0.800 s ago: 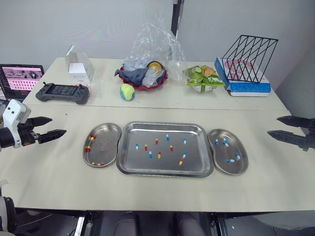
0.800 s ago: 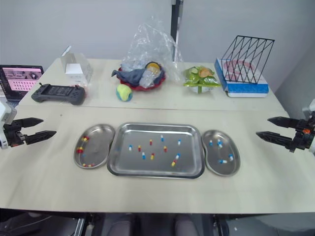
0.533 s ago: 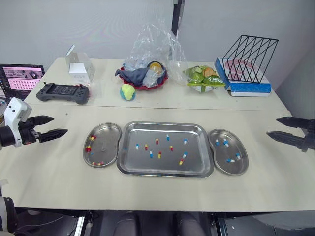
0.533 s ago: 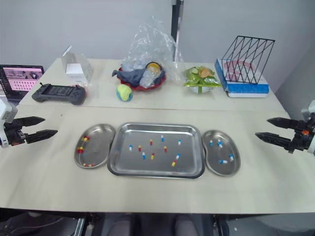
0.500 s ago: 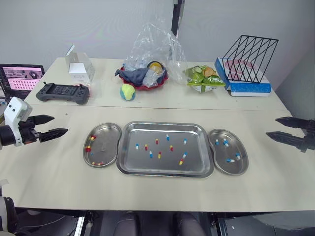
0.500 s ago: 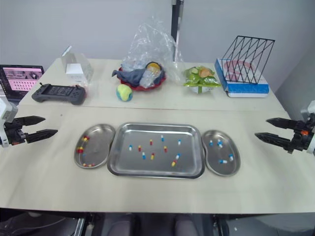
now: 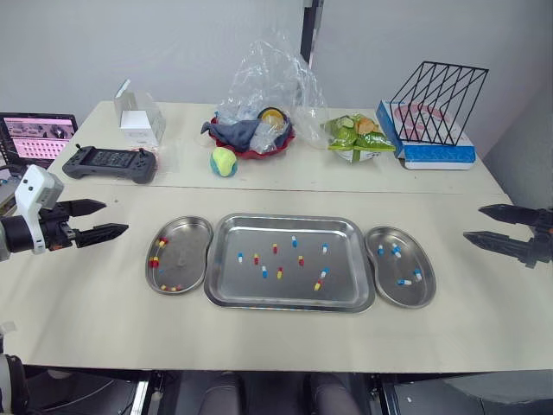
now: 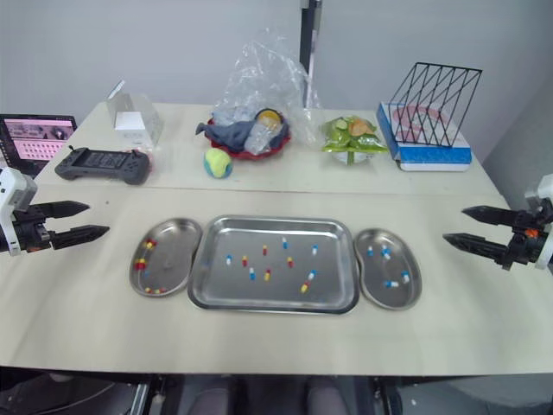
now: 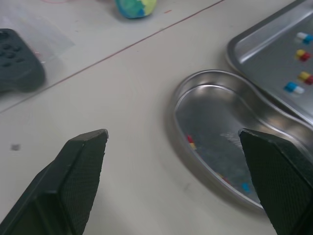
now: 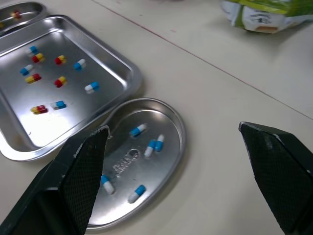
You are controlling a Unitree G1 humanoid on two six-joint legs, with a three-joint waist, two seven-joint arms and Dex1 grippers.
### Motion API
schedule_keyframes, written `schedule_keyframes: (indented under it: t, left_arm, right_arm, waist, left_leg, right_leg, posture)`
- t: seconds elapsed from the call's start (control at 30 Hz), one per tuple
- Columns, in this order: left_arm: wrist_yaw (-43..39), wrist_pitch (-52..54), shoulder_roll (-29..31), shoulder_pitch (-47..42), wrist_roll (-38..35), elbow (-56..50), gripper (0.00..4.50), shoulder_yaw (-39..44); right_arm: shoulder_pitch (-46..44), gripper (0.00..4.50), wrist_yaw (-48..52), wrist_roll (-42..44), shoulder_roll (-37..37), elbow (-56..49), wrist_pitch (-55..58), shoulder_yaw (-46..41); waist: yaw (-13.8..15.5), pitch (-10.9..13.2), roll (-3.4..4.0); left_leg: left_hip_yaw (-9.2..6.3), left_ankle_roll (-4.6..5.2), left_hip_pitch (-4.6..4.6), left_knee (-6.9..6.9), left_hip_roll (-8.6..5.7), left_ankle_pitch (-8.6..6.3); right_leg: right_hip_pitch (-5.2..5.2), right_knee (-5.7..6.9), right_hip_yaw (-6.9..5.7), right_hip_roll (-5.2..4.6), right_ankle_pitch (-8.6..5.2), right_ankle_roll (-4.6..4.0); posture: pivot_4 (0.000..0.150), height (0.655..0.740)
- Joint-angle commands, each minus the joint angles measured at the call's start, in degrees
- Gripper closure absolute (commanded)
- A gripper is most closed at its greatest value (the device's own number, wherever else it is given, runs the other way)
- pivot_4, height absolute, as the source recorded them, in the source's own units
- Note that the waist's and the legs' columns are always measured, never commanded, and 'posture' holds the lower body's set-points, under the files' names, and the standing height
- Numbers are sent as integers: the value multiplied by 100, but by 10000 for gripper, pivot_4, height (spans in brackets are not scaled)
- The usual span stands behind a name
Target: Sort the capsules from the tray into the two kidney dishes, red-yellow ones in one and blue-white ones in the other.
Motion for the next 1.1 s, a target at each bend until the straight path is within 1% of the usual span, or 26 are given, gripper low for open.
schedule_keyframes:
  t: [0.03,0.17,0.23,0.37,0.43,0.53,0.63,0.7,0.77,0.83,0.93,1.0,1.03,1.1]
  left_arm:
    - [-135,564,135,192,-419,-915,0,188]
    - [-197,1063,134,641,-725,-2006,0,133]
    - [-29,1362,52,693,-871,-2562,0,49]
    - [214,1674,-168,344,-978,-3378,0,-404]
    - [245,1765,-251,155,-1016,-3570,0,-585]
    - [141,1847,-295,37,-1205,-3678,0,-585]
    - [22,1741,-203,91,-1224,-3524,0,-503]
    - [-91,1604,-113,246,-1205,-3447,0,-385]
    - [-156,1546,-63,366,-1243,-3444,0,-255]
    - [-168,1474,-27,513,-1262,-3460,0,-92]
    - [-189,1348,-14,970,-1369,-3590,0,469]
    - [-78,1173,-59,1403,-1330,-3697,0,953]
    - [-29,1151,-67,1558,-1333,-3738,0,1098]
    - [68,960,-213,2158,-1270,-3933,0,1666]
  right_arm:
    - [163,160,17,417,-98,-880,426,-204]
    - [440,160,-180,730,-48,-1812,880,-293]
    - [591,160,-299,871,-24,-2213,1060,-348]
    - [938,160,-514,1149,4,-2947,1367,-544]
    - [1055,160,-684,1278,60,-3256,1497,-632]
    - [1070,160,-1085,1384,218,-3770,1638,-530]
    - [585,160,-1839,1486,580,-4186,1922,-93]
    - [66,160,-2433,1450,956,-4374,2234,416]
    - [-323,160,-2704,1445,1226,-4483,2433,827]
    - [-642,160,-2872,1446,1523,-4545,2519,1172]
    - [-1244,160,-3133,1150,2190,-4582,2420,2048]
    - [-1696,160,-3279,761,2700,-4349,2310,2727]
    - [-1821,160,-3287,607,2846,-4253,2238,2935]
    - [-2136,160,-3275,124,3186,-3910,2060,3613]
  waist:
    - [4,0,0]
    - [2,0,0]
    - [21,0,0]
    - [112,0,0]
    - [126,0,0]
    - [114,-1,-2]
    - [34,-1,-1]
    - [2,-1,-1]
    - [-46,-1,-1]
    - [-28,0,-1]
    - [-22,0,-1]
    - [-41,0,-1]
    - [-39,0,-1]
    - [-34,0,-1]
  left_leg:
    - [0,0,1,1,0,0]
    - [-2,0,1,1,0,0]
    - [-3,0,0,1,1,0]
    - [-5,0,1,9,-1,0]
    - [-6,0,-1,16,-2,0]
    - [-8,0,-1,18,-2,0]
    - [-13,1,0,17,-1,-1]
    - [-16,1,1,17,-1,0]
    - [-17,1,2,17,0,0]
    - [-19,1,-3,16,2,0]
    - [-17,2,-7,16,2,-1]
    - [-17,2,-10,16,3,-1]
    - [-15,2,-10,16,5,-1]
    - [-15,2,-14,16,6,-1]
  right_leg:
    - [2,0,0,0,0,0]
    - [1,2,0,0,0,0]
    - [1,1,0,0,0,0]
    - [6,1,0,0,-1,1]
    - [7,1,0,0,-1,1]
    - [7,2,0,1,-1,1]
    - [5,2,2,6,-1,1]
    - [3,6,2,9,-1,1]
    - [2,6,2,10,-1,0]
    - [-2,7,1,11,-2,-2]
    - [-3,1,0,9,-3,-3]
    - [-7,2,0,9,-3,-3]
    - [-10,4,0,9,-3,-4]
    - [-15,5,-3,9,-3,-5]
  posture:
    - [1500,7334]
    - [1500,7334]
    - [1500,7334]
    - [1500,7334]
    - [1500,7334]
    - [1500,7334]
    - [1500,7334]
    - [1500,7334]
    - [1500,7334]
    - [1500,7334]
    - [1500,7334]
    - [1500,7334]
    - [1500,7334]
    - [1500,7334]
